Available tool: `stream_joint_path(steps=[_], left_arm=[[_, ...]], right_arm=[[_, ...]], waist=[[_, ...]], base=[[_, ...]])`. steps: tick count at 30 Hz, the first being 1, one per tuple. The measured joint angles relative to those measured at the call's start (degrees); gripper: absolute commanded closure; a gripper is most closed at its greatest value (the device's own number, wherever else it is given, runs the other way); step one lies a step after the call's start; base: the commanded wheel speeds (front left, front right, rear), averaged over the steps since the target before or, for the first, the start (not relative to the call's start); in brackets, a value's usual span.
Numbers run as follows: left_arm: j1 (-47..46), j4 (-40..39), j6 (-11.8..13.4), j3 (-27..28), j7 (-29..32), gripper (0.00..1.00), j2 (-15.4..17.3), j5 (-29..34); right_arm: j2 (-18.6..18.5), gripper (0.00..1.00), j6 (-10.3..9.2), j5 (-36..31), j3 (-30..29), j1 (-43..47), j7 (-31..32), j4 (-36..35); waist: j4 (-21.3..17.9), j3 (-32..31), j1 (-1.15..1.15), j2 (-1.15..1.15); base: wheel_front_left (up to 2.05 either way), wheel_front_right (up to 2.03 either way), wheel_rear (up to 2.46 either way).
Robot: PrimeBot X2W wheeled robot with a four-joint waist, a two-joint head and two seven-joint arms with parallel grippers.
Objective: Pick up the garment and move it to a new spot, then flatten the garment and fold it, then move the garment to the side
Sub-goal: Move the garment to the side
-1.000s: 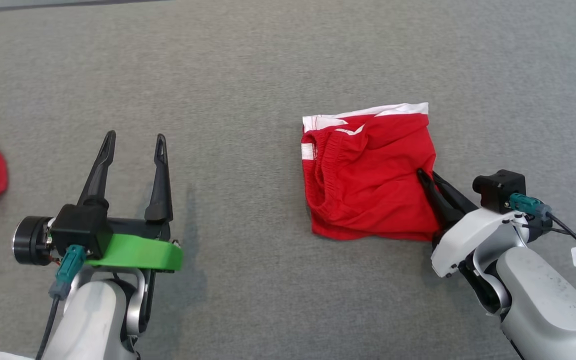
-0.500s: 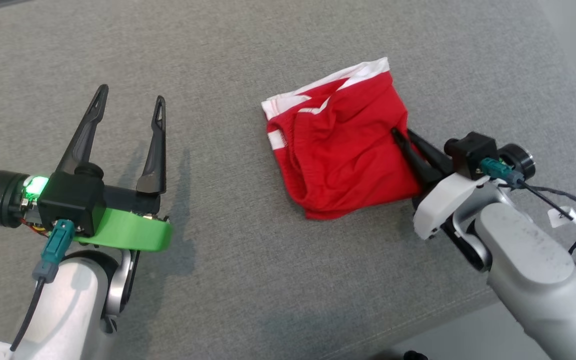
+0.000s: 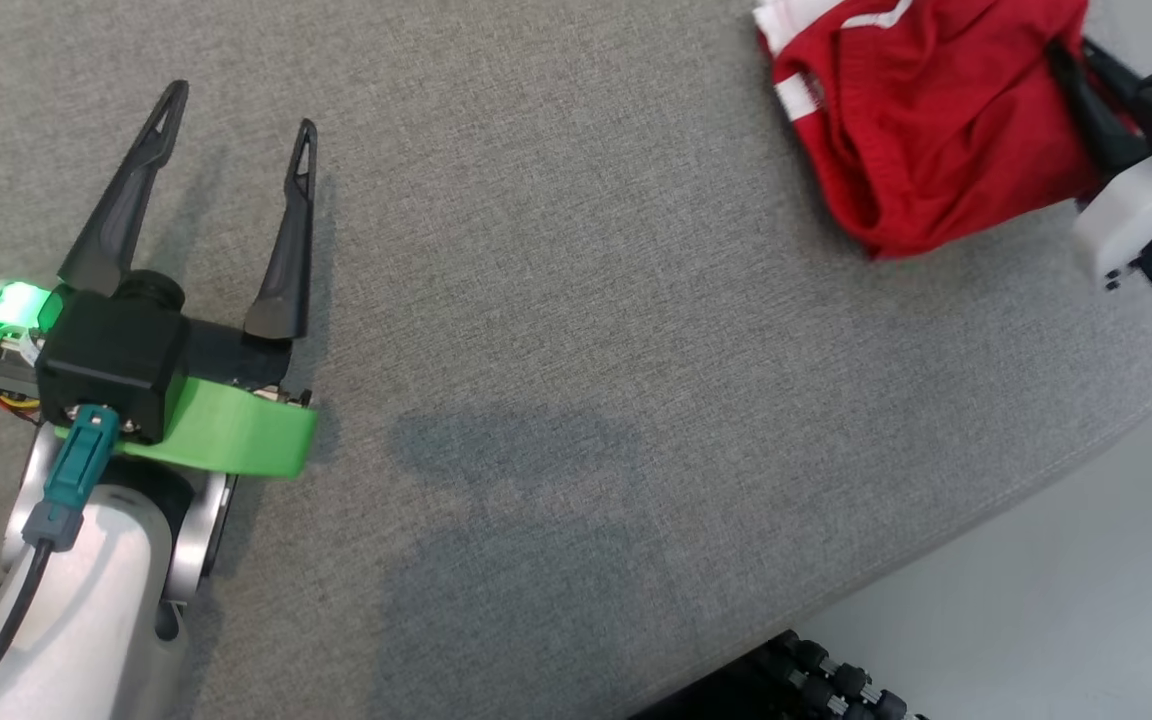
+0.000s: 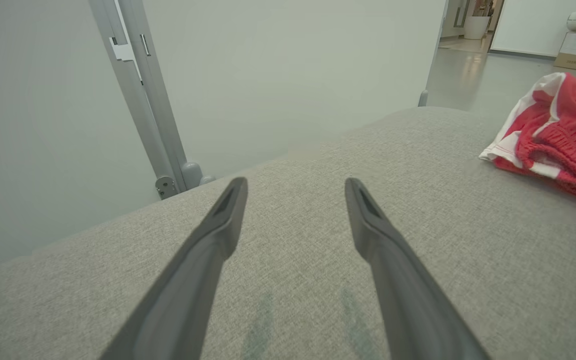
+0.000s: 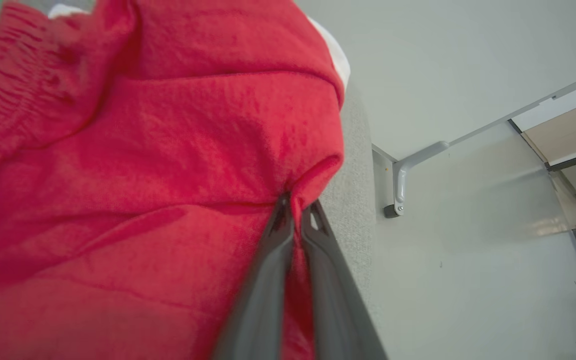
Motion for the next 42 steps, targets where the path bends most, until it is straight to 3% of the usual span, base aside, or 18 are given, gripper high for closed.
stream_joint_path(steps=[9, 10, 11, 12, 20, 24, 32, 42], left_arm=[[-0.73, -1.90, 0.00, -0.02, 1.04, 0.00, 0.91, 0.43], [-0.75, -1.96, 0.00, -0.01, 1.10, 0.00, 1.00, 0.44], [-0.89, -1.99, 0.00, -0.04, 1.11, 0.00, 1.02, 0.44], [-1.02, -2.01, 0.01, -0.08, 1.25, 0.00, 1.02, 0.44], [-1.27, -1.19, 0.22, -0.23, 0.75, 0.00, 1.04, 0.34], [-0.85, -0.15, 1.05, -0.12, -0.25, 0.00, 0.59, -0.16], [2.27, 3.03, 2.82, 0.76, -3.52, 0.00, -1.35, -2.44], [6.21, 6.39, 5.15, 1.88, -7.60, 0.00, -3.85, -5.42]], right_arm=[[-1.53, 1.00, 0.00, -2.54, -4.15, -2.61, 0.00, 6.83], [-1.12, 0.95, 0.00, -2.67, -4.80, -2.96, 0.00, 6.93], [-0.70, 0.58, 0.00, -2.71, -5.46, -3.33, 0.00, 7.23], [-0.36, 0.00, 0.00, -2.93, -6.02, -3.60, 0.00, 7.70], [2.60, 0.00, 0.00, -3.41, -11.56, -3.76, 0.00, 9.81], [4.35, 0.00, 0.00, -2.69, -19.81, -2.48, -0.01, 3.74], [12.47, 0.00, 0.00, -2.60, -31.41, 8.45, 0.00, -10.95], [22.78, 0.00, 0.00, -2.72, -36.39, 23.08, -0.01, -25.06]], waist=[[-0.29, 3.74, 0.00, 0.00], [-0.23, 3.91, 0.00, 0.00], [-0.16, 4.07, 0.00, 0.00], [-0.07, 4.19, 0.00, 0.00], [0.17, 3.81, 0.00, 0.00], [0.25, 2.55, 0.00, 0.00], [1.00, -1.83, -0.01, 0.00], [4.31, -7.80, -0.02, 0.00]], base=[[0.00, 0.00, 0.00], [0.00, 0.00, 0.00], [0.00, 0.00, 0.00], [0.00, 0.00, 0.00], [0.00, 0.00, 0.00], [0.00, 0.00, 0.00], [0.00, 0.00, 0.00], [0.00, 0.00, 0.00]])
